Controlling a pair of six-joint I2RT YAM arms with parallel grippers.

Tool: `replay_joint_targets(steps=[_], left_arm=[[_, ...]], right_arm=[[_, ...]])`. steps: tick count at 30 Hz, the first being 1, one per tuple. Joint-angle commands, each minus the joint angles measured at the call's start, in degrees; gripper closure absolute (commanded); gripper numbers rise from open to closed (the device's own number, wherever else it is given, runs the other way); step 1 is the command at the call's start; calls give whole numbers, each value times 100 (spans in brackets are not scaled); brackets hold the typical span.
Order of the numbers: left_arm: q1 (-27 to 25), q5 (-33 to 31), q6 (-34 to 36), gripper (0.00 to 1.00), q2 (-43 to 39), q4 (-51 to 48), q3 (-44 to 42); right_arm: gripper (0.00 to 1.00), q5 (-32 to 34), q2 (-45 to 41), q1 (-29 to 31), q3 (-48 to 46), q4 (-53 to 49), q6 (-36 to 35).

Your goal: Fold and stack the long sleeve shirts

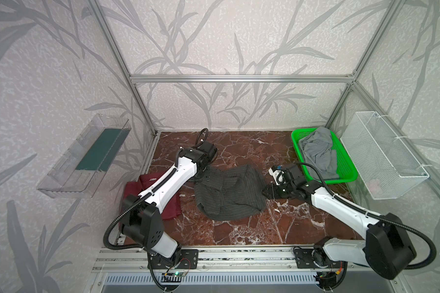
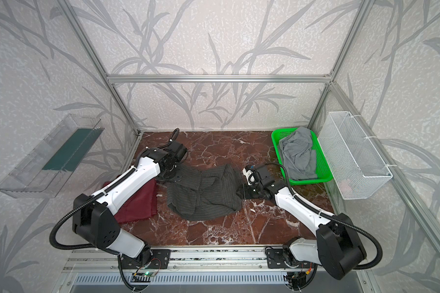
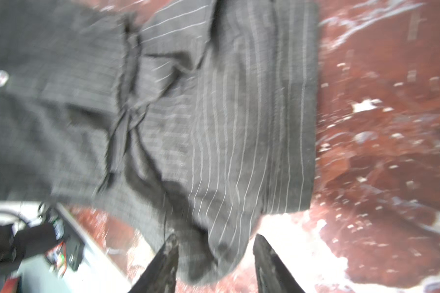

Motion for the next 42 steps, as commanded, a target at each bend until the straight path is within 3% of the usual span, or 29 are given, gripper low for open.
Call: replay_joint_targets(steps=[1, 9, 13, 25, 32, 42], left_arm=[[-57, -352, 195, 100, 188, -489, 306], [-504, -1384, 367, 100, 656, -1178, 1137], [-753, -1674, 388, 100, 843, -1419, 1433], [-1775, -2885, -25, 100, 2014, -2490, 2510], [-2180, -3217, -288, 100, 2864, -3024, 3230], [-2632, -2708, -411, 100, 3667, -3247, 4251]], right_arm=[[51, 14, -122, 463, -136, -288, -362], [51, 364, 418, 461, 74, -147, -99], [51, -64, 945, 427, 197, 440, 197], [52, 280, 2113, 382, 421, 1403, 970], [52, 219, 2434, 378, 428, 1544, 1050], [53, 149, 2547, 380, 303, 1777, 1210]])
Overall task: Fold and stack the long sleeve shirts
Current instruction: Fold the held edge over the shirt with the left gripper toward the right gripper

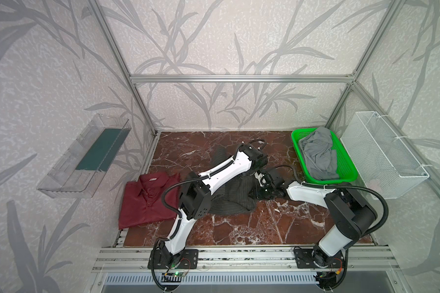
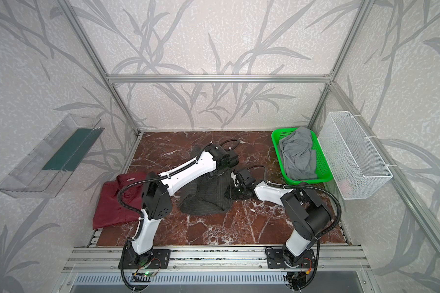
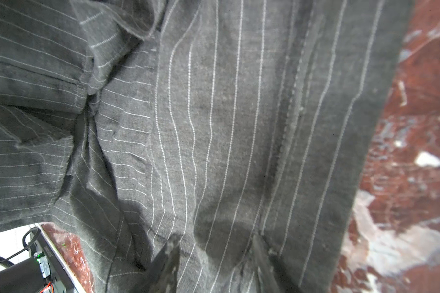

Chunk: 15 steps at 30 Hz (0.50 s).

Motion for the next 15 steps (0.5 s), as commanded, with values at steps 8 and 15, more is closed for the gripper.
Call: replay_joint_targets(steps=[8, 15], left_arm=[[-337, 585, -376, 100, 539, -503, 646], [-407, 883, -462, 100, 461, -113, 314]], right_arm=[[53, 123, 131, -23, -164, 63, 160], [53, 176, -620, -216, -695, 685, 402]])
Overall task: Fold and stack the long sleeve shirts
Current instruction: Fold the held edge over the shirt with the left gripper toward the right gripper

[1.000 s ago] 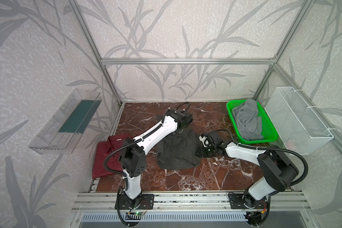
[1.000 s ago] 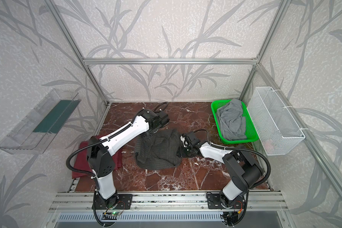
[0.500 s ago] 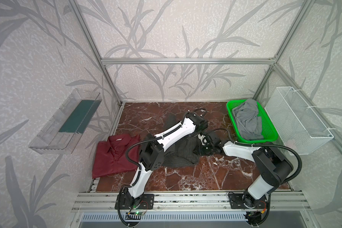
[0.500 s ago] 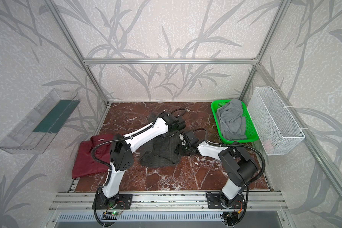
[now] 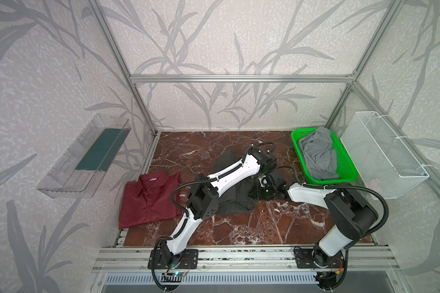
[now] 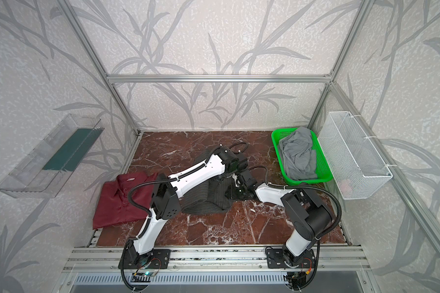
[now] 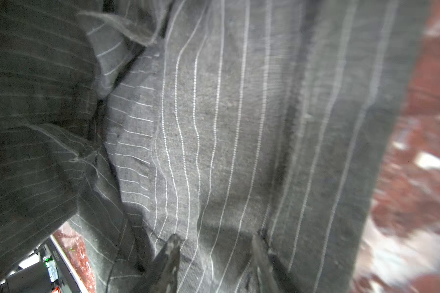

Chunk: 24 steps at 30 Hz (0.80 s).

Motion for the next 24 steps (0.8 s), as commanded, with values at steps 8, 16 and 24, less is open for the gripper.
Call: replay_joint_targets(steps=[8, 16, 24], left_arm=[[-93, 301, -216, 100, -44, 83, -278], [-228, 477, -214, 100, 317, -4, 216], [-323, 880, -196, 100, 855, -43, 868]], right_arm=[[53, 518, -1715, -289, -1181, 1088, 638], [52, 1291, -2709, -423, -1253, -62, 709], [52, 1936, -3436, -480, -1634, -499, 948]])
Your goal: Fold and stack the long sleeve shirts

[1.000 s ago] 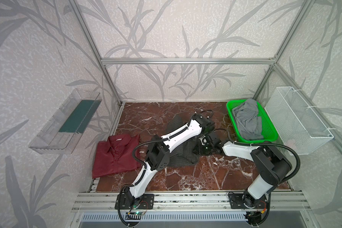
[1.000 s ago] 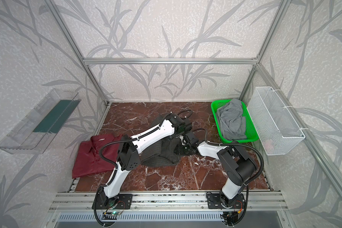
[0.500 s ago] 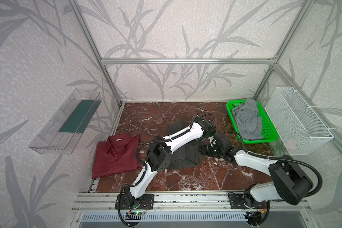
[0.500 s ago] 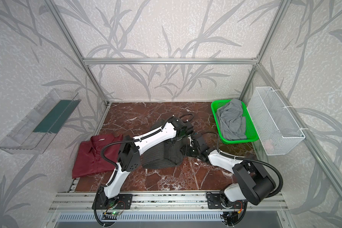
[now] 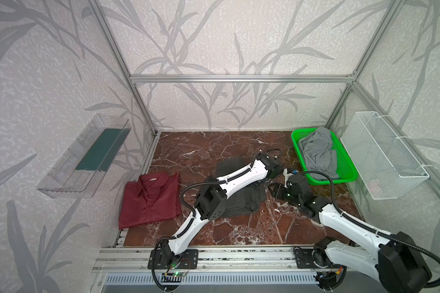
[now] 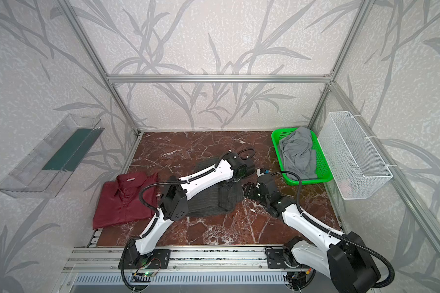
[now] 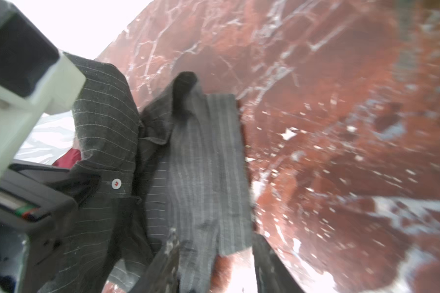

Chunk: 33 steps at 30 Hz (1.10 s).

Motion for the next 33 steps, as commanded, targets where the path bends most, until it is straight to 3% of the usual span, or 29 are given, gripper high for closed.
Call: replay_joint_targets(steps=[1, 9, 16, 27, 33], left_arm=[[-31, 214, -107, 100, 184, -197, 316], [-31, 696, -120, 100, 598, -38, 705], [12, 968, -251, 100, 948, -68, 1207], [401, 1294, -433, 100, 1008, 190, 1295], [686, 1574, -427, 90, 918, 375, 1543]], right_arm=[[52, 431, -336, -30, -219, -285, 165], [52, 636, -957, -45, -334, -481, 110], [52, 5, -414, -31, -272, -353, 104], [53, -58, -432, 179, -419, -246, 170], [51, -484, 34, 280, -330, 72, 136]])
